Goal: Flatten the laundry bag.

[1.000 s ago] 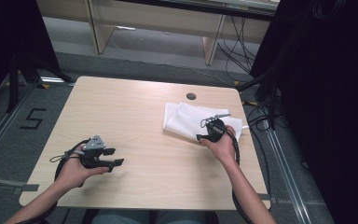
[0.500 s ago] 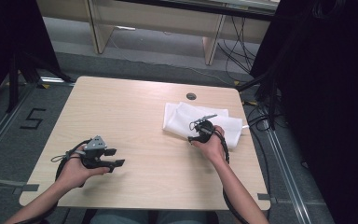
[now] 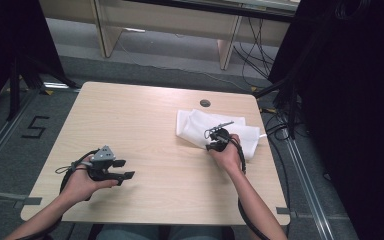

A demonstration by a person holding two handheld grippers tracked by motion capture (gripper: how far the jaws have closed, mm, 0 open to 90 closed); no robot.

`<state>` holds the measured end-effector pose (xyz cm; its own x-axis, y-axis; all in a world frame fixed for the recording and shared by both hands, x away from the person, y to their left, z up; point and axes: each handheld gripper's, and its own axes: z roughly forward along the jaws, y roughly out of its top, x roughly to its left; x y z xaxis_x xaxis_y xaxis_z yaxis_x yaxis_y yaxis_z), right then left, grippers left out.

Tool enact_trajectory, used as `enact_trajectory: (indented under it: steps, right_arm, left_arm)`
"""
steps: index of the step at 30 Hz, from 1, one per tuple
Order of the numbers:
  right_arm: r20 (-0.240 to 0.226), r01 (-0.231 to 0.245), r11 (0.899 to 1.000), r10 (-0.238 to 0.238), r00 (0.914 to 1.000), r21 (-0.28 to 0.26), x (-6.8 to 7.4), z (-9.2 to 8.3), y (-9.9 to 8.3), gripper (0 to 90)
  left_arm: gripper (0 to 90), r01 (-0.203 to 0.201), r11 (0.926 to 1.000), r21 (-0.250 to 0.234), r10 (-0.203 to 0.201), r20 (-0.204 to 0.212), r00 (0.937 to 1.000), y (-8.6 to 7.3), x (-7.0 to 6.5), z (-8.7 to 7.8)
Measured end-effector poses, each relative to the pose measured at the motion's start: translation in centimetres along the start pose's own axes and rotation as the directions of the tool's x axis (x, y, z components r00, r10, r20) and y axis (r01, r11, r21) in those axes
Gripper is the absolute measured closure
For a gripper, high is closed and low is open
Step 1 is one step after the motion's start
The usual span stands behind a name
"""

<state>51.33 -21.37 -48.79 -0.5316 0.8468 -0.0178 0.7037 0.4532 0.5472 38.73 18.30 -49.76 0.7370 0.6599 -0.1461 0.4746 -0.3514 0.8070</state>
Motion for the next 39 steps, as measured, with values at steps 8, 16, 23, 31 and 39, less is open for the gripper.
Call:
enact_trajectory:
  steps: [8, 16, 23, 31, 39]
  right_arm:
    - [0.005, 0.002, 1.000, -0.002, 1.0000, -0.010, 0.2, -0.1, 0.0, 87.2]
    - [-0.022, 0.015, 1.000, -0.015, 0.9996, -0.001, 1.7, -0.6, -0.2, 87.7]
    - [-0.031, 0.054, 0.998, -0.054, 0.9980, -0.018, 3.4, -1.0, -0.7, 87.7]
    - [-0.067, 0.090, 0.996, -0.090, 0.9937, -0.002, 6.0, -1.4, -0.9, 87.7]
    - [-0.121, 0.117, 0.993, -0.118, 0.9856, -0.013, 8.6, -2.0, -0.6, 87.7]
  left_arm:
    - [39.0, 0.008, 1.0000, 0.001, -0.008, 0.004, 1.0000, -0.2, -0.1, -0.2]
    - [39.1, 0.011, 0.9999, -0.002, -0.011, 0.001, 0.9999, -0.1, 0.0, -0.2]
    - [39.0, 0.007, 1.0000, 0.005, -0.007, 0.005, 1.0000, -0.1, -0.1, -0.2]
    - [39.1, -0.004, 1.0000, 0.002, 0.004, -0.002, 1.0000, -0.1, 0.0, -0.1]
    - [39.3, -0.006, 1.0000, 0.006, 0.006, -0.004, 1.0000, -0.1, 0.0, -0.2]
